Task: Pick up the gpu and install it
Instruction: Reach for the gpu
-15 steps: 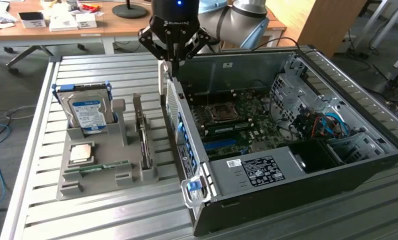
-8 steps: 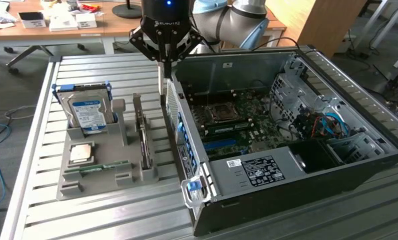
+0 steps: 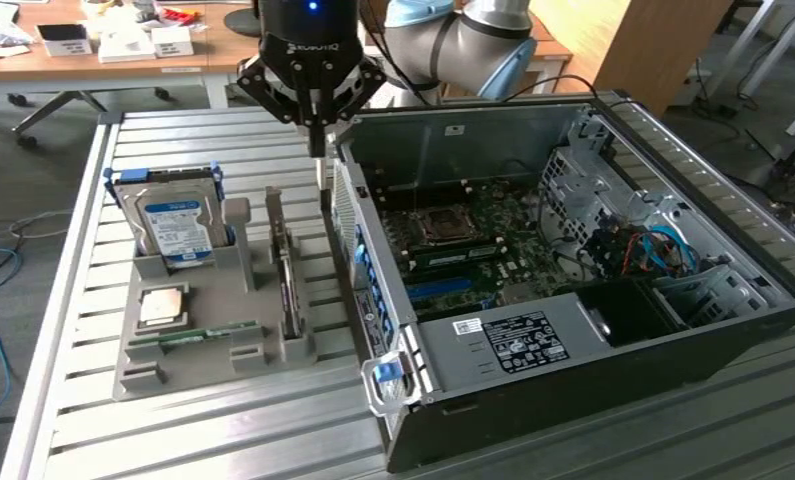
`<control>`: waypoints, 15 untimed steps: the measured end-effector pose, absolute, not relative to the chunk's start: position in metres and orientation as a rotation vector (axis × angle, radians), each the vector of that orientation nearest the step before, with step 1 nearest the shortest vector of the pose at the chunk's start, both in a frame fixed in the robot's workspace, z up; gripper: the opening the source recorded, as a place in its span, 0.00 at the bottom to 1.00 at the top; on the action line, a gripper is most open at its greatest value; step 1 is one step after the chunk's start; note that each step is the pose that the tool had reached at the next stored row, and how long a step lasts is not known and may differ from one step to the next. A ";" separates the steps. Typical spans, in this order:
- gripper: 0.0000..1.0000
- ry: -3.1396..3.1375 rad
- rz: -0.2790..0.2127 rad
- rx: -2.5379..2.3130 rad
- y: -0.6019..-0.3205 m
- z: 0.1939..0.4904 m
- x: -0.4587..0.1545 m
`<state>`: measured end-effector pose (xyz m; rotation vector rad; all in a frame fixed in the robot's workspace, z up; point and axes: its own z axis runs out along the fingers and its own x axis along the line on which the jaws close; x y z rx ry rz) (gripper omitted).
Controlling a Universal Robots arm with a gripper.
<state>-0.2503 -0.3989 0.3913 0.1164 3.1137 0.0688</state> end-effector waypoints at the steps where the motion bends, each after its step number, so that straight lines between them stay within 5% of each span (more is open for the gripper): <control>1: 0.11 3.114 0.069 0.117 -0.399 0.391 -0.253; 15: 0.11 3.114 0.069 0.117 -0.399 0.390 -0.282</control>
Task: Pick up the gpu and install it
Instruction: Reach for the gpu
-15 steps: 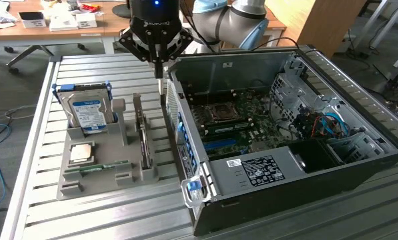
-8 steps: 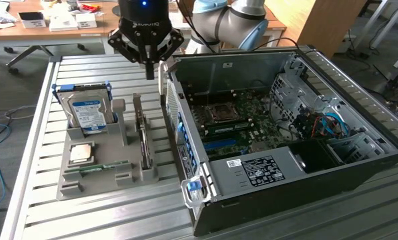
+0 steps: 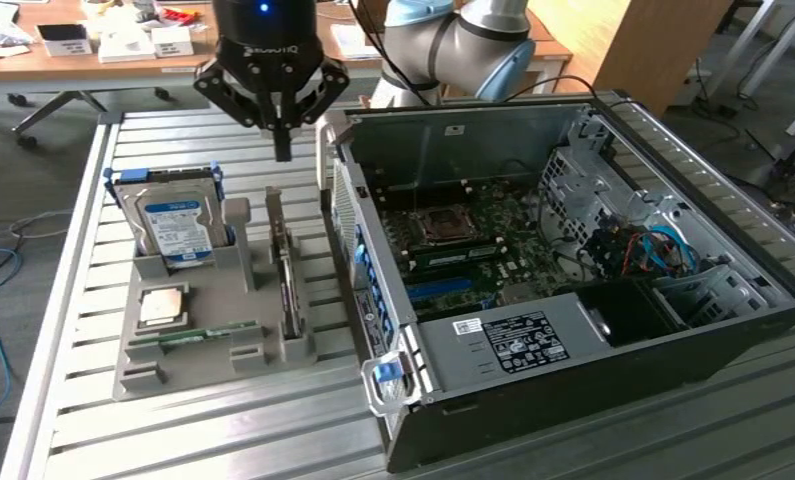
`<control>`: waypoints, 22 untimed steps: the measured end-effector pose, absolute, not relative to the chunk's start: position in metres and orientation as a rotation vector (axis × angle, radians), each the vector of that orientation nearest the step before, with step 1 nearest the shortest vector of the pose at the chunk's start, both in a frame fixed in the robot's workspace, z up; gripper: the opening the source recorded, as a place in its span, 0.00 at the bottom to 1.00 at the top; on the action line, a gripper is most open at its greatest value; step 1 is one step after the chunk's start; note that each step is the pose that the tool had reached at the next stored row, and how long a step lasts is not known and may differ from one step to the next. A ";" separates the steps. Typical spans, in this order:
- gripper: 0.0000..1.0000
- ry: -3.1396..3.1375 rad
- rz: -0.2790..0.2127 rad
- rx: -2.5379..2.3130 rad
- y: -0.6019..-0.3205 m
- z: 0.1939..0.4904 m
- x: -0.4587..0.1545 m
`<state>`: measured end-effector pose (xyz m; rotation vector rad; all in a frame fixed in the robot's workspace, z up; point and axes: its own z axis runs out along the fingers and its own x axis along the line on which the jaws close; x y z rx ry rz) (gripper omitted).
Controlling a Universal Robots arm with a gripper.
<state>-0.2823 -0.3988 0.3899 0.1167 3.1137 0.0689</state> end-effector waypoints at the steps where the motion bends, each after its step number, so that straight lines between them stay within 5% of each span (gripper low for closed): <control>1: 0.11 3.114 0.069 0.117 -0.399 0.390 -0.283; 22: 0.11 3.114 0.069 0.117 -0.423 0.389 -0.292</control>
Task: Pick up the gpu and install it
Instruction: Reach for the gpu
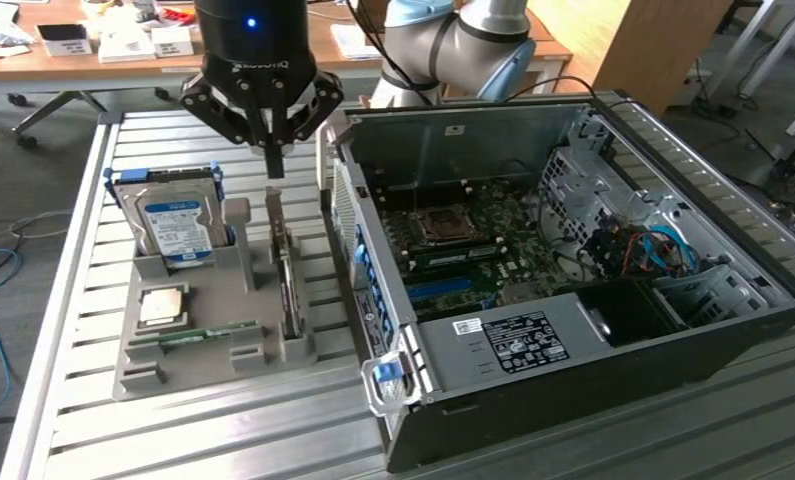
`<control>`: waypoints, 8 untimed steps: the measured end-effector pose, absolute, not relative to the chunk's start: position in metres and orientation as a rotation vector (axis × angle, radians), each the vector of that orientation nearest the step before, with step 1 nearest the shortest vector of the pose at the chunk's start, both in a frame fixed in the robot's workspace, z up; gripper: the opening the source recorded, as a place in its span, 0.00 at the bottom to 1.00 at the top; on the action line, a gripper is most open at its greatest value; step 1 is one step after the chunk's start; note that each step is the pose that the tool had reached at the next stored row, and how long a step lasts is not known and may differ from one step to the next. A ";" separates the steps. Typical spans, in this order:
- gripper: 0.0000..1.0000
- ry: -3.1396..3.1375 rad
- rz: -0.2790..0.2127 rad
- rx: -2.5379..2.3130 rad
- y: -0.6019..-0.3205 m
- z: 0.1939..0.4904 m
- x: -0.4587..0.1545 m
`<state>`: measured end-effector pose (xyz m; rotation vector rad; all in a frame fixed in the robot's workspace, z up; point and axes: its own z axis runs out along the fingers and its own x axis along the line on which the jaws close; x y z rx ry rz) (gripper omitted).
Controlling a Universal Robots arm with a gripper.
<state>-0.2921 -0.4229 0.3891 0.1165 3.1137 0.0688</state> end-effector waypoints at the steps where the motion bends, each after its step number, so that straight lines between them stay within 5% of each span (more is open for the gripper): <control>1: 0.11 3.114 0.069 0.116 -0.425 0.389 -0.292; 8: 0.11 3.114 0.069 0.117 -0.437 0.389 -0.294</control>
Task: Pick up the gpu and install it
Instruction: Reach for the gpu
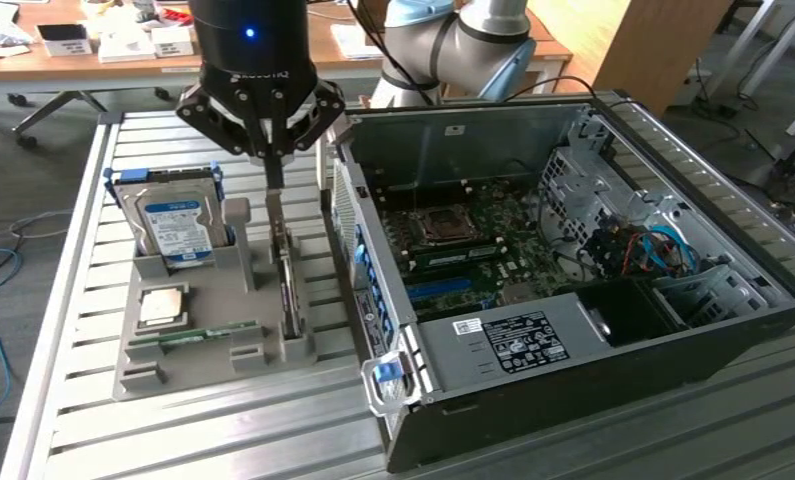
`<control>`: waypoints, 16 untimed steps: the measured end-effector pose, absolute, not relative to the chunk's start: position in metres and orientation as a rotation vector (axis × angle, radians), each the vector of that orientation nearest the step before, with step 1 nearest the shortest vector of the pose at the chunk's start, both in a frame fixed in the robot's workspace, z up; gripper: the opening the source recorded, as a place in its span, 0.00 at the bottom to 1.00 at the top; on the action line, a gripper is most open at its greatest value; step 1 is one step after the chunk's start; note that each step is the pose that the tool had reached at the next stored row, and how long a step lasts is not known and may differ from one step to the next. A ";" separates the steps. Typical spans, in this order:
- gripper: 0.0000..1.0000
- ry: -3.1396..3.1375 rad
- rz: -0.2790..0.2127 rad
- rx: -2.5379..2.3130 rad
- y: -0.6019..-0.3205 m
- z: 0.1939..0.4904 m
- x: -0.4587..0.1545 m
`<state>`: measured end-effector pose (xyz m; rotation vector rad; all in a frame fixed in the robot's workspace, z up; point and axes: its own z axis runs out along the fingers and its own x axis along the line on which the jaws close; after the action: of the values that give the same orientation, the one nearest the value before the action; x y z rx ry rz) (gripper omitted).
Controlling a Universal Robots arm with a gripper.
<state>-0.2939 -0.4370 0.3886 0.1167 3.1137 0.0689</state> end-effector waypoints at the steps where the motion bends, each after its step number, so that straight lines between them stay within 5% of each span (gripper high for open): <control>1: 0.11 3.114 0.069 0.117 -0.439 0.388 -0.294; 16: 0.11 3.114 0.069 0.117 -0.447 0.388 -0.299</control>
<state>-0.2988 -0.4472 0.3878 0.1168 3.1136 0.0689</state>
